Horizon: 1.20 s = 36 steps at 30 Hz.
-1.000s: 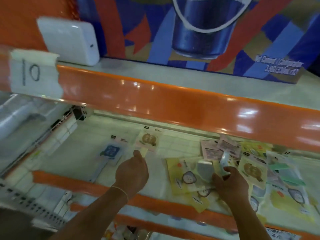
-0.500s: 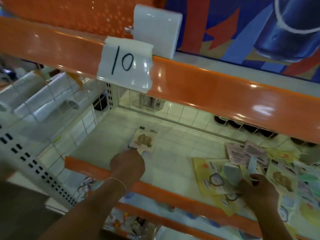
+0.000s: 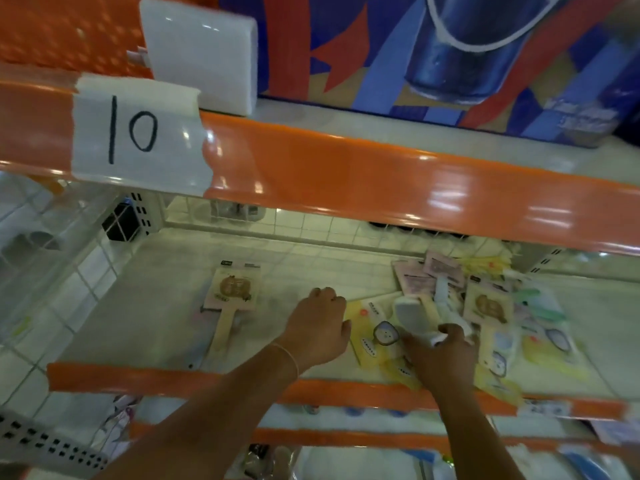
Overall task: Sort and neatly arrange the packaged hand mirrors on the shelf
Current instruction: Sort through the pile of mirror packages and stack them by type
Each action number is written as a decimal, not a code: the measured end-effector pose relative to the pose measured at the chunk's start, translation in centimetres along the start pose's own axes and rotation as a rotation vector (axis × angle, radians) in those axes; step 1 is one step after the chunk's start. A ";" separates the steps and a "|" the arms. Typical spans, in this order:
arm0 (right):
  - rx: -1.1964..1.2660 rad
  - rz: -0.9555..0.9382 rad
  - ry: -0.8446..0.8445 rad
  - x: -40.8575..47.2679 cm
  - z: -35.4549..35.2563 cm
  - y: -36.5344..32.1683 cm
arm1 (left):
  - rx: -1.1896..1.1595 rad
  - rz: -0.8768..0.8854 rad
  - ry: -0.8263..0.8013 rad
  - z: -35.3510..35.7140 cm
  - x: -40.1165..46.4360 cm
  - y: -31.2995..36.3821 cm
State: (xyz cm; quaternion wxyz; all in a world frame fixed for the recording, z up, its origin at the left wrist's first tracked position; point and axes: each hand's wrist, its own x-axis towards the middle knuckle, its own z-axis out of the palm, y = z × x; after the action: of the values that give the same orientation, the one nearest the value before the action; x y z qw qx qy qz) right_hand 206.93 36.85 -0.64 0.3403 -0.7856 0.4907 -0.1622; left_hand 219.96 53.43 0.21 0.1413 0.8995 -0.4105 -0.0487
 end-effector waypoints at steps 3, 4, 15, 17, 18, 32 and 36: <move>0.054 0.030 -0.005 -0.5 0.4 -0.4 | 0.003 0.046 -0.094 1.2 2.4 1.1; 0.093 0.056 -0.009 -0.7 0.4 -0.5 | -0.004 0.044 -0.134 1.7 2.8 1.4; 1.057 0.463 -0.237 -1.2 -2.0 -0.9 | -0.419 -0.183 -0.059 0.9 2.2 1.3; 1.190 0.520 -0.296 -1.7 -2.8 -1.1 | -0.643 -0.257 -0.129 -0.5 2.1 1.7; 1.225 0.543 -0.333 -1.8 -3.1 -1.0 | -0.819 -0.310 -0.194 -1.1 2.0 1.9; 0.851 0.508 -0.611 0.6 -10.9 4.0 | -1.403 -0.564 -0.593 0.2 3.8 11.1; 0.891 0.497 -0.563 4.0 -15.5 7.2 | -1.402 -0.559 -0.527 2.0 5.4 17.6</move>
State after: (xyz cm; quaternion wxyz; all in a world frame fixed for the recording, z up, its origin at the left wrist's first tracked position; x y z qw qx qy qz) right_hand 194.89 25.41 5.11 0.7830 -0.4409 0.4356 -0.0533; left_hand 210.35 37.91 3.60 0.5547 0.6296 -0.0637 -0.5402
